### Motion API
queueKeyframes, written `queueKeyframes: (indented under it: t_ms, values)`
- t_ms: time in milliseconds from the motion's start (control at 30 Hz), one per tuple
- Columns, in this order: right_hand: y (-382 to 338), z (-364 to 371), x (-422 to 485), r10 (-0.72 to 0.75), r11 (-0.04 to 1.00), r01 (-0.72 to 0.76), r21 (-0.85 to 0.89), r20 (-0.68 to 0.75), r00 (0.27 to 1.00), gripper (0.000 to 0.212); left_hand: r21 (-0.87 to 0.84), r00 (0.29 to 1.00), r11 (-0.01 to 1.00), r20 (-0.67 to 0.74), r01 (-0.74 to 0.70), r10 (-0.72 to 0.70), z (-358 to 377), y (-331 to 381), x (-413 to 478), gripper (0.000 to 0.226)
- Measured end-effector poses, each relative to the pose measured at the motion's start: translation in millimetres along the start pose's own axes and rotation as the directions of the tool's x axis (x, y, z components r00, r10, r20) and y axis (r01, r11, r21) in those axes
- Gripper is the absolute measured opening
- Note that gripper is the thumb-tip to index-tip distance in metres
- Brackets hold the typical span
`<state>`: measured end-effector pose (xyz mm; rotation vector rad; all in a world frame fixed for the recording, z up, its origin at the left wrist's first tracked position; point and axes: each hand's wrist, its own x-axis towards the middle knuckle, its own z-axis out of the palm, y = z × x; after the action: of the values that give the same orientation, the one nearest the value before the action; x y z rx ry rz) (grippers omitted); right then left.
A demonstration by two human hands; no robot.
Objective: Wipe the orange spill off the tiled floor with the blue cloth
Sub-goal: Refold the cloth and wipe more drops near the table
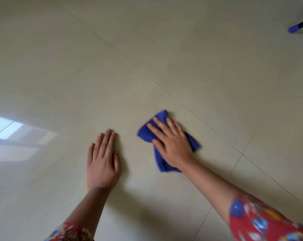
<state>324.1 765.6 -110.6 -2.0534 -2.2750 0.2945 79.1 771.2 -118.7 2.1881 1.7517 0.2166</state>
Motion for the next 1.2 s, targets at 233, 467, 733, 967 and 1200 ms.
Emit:
queueKeyframes:
  t_ms: [233, 467, 733, 967, 1200]
  values:
    - [48, -17, 106, 0.487, 0.873, -0.484, 0.058, -0.121, 0.865, 0.055, -0.006, 1.0, 1.0, -0.019, 0.022, -0.022, 2, -2, 1, 0.064]
    - [-74, 14, 24, -0.093, 0.995, 0.094, 0.026, -0.021, 0.995, 0.047, -0.078, 0.997, 0.996, -0.049, 0.05, -0.054, 0, -8, 2, 0.062]
    - [-20, 4, 72, 0.39, 0.921, -0.385, 0.062, -0.141, 0.91, 0.054, -0.021, 1.0, 1.0, -0.015, 0.009, -0.009, -2, -7, 7, 0.062]
    - [-56, 20, -70, -0.007, 1.0, 0.008, 0.027, -0.049, 0.999, 0.046, -0.06, 0.995, 0.994, 0.018, -0.094, 0.095, -8, -6, 3, 0.069]
    - [9, 7, 12, 0.467, 0.884, -0.462, 0.071, -0.172, 0.868, 0.049, -0.042, 0.992, 0.992, 0.045, -0.119, 0.121, -8, -4, 3, 0.066]
